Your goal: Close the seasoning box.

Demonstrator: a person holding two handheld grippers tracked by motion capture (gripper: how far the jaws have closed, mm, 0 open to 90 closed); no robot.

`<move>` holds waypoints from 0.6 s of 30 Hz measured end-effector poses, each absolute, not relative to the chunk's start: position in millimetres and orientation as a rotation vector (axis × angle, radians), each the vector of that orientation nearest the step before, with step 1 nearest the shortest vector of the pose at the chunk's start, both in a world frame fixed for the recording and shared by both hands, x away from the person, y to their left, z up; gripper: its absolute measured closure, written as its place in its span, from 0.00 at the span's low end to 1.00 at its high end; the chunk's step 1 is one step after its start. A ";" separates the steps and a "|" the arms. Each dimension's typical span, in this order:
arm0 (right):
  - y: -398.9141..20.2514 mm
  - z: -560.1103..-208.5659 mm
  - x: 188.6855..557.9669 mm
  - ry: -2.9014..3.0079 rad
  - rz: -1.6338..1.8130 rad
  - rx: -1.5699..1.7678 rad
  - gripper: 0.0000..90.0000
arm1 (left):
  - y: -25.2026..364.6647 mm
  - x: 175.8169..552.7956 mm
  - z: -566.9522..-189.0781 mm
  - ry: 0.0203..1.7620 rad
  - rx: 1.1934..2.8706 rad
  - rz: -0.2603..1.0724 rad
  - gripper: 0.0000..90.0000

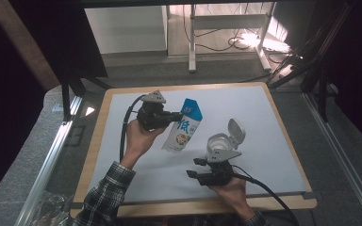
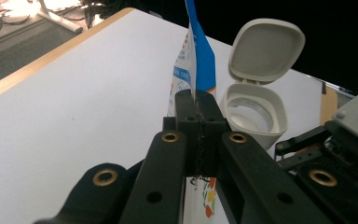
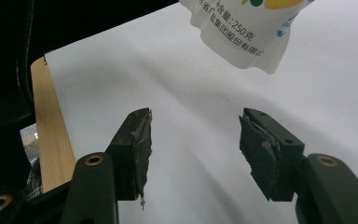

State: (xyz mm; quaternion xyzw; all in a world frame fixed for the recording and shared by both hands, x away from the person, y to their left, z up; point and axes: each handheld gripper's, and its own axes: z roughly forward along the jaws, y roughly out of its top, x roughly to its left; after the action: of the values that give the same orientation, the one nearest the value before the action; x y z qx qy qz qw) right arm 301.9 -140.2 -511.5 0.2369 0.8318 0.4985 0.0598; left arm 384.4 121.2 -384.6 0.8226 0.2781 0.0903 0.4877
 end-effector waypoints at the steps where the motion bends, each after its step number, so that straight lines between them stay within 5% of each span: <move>1: -140.9 -511.3 302.0 2.520 1.510 0.720 0.49 | 121.2 384.4 -384.6 0.676 2.000 0.220 1.00; 18: -151.3 -510.1 300.9 2.543 1.487 0.717 0.49 | 133.0 401.3 -408.1 0.735 1.988 0.296 1.00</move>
State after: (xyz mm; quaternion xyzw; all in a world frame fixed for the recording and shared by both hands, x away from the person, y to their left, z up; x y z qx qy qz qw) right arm 300.9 -151.3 -510.1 0.2361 0.8375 0.4897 0.0549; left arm 401.3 133.0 -408.1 0.8148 0.3014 0.1212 0.4801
